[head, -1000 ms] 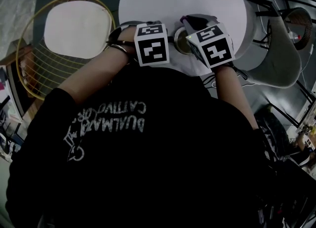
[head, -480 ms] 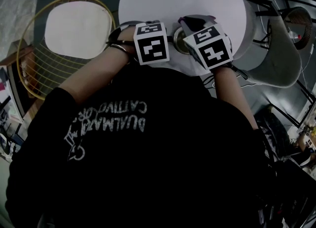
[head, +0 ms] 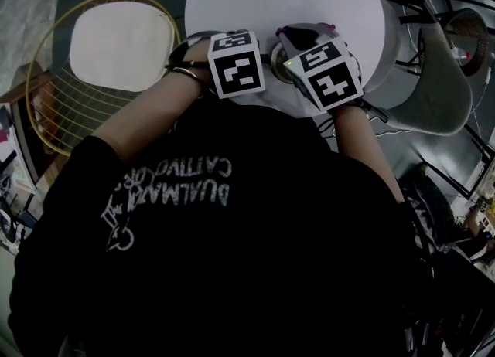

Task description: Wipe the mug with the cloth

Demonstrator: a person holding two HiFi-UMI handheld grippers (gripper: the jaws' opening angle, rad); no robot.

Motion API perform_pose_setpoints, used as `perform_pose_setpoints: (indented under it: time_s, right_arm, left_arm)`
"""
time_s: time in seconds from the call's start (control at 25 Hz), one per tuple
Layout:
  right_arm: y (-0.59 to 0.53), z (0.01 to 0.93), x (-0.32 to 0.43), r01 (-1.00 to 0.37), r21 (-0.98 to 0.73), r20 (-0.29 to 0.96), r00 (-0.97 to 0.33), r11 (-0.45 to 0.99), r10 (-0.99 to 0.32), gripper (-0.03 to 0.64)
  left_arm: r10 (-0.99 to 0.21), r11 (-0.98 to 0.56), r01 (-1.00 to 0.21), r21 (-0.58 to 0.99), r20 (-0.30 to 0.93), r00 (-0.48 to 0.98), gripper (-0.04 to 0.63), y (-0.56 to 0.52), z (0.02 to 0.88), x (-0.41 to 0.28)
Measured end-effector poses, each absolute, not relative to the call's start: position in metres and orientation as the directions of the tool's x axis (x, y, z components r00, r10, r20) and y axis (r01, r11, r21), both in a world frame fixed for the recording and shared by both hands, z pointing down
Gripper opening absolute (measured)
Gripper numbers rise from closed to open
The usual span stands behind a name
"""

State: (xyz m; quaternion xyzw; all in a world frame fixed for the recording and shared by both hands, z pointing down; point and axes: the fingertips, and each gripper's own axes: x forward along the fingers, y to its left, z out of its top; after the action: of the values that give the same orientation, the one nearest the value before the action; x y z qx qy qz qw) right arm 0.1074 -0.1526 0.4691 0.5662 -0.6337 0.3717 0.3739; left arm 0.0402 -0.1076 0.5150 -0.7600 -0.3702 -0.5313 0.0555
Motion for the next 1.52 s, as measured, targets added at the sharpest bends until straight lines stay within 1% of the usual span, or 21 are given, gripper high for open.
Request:
perform_pose_setpoints:
  time_s: [0.88, 1.16, 1.52]
  right_arm:
    - [-0.143, 0.47, 0.086, -0.989, -0.062, 0.893, -0.117, 0.137, -0.434, 0.009]
    - [-0.139, 0.465, 0.08, -0.988, -0.065, 0.893, -0.12, 0.141, -0.433, 0.009]
    - [-0.141, 0.462, 0.056, -0.989, -0.07, 0.898, -0.118, 0.129, -0.423, 0.009]
  left_arm:
    - [0.475, -0.76, 0.584, 0.286, 0.858, 0.198, 0.086, -0.103, 0.518, 0.044]
    - [0.457, -0.793, 0.56, 0.24, 0.843, 0.285, 0.083, -0.106, 0.515, 0.052]
    - [0.465, -0.802, 0.546, 0.242, 0.827, 0.315, 0.083, -0.115, 0.516, 0.042]
